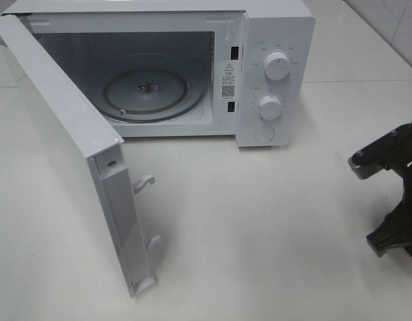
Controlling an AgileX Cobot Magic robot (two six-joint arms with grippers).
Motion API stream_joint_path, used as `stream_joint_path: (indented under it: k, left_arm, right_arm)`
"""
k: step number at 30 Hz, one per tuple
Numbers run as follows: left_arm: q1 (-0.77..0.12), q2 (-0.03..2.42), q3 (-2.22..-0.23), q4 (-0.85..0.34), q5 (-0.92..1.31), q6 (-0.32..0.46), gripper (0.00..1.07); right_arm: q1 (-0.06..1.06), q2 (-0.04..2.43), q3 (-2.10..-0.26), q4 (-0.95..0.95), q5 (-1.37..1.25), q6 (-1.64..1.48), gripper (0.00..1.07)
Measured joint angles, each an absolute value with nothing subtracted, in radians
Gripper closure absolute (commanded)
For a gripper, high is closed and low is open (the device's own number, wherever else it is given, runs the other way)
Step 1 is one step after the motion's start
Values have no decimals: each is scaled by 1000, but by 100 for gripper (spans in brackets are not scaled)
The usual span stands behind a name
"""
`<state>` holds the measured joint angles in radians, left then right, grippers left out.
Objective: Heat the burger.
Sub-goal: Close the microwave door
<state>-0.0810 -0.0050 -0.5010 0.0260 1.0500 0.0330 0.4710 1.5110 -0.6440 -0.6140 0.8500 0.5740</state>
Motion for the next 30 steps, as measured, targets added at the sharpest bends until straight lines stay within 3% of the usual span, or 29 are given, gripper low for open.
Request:
stream_joint_path:
  k: [4,16,30]
  left_arm:
    - [-81,-5,-501,26,1050,33,7]
    - [-81,-5,-501,26,1050,33,7]
    - [-81,-5,-501,26,1050,33,7]
  right_arm:
    - [471,1328,-644,-490,832,442,27]
    - [471,949,-643,-107,903,93,31]
    - [469,519,-624,-83,1021,83,31]
